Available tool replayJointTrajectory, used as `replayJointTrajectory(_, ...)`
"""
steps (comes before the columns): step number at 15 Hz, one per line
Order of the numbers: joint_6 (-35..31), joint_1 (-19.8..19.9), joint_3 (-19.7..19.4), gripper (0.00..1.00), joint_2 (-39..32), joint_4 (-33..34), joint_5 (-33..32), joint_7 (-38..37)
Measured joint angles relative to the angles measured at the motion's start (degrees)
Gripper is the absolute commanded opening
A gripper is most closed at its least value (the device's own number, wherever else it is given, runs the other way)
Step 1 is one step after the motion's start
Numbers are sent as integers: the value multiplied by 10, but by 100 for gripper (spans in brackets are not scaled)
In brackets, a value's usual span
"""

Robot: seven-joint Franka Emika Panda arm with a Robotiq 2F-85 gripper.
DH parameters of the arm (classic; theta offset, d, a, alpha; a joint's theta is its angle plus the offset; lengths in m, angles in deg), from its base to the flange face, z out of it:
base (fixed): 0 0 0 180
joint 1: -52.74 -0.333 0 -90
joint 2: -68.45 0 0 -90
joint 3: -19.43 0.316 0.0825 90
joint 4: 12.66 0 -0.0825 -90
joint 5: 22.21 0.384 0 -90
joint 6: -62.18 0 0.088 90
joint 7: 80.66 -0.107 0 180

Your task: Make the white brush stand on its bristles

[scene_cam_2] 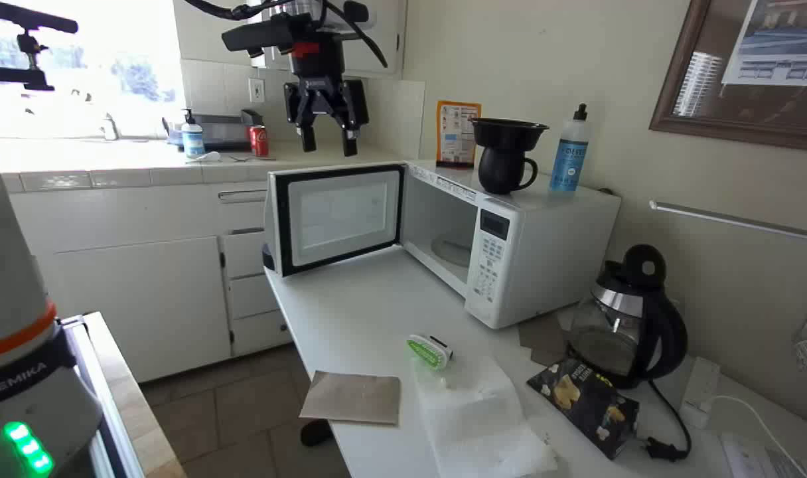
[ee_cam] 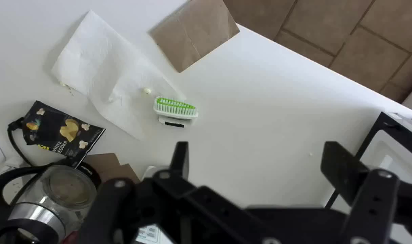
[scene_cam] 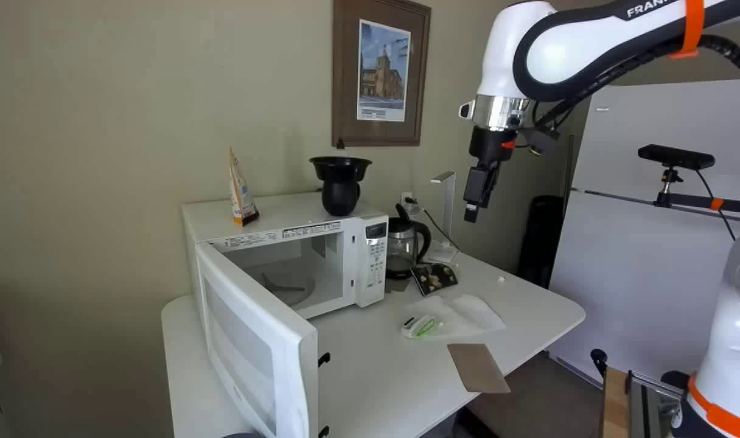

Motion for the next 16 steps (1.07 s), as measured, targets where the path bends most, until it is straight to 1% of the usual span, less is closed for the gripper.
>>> replayJointTrajectory(15, 0, 0, 0, 100, 0, 0, 0, 0)
replayJointTrajectory(16, 0, 0, -1, 100, -1, 0, 7, -9)
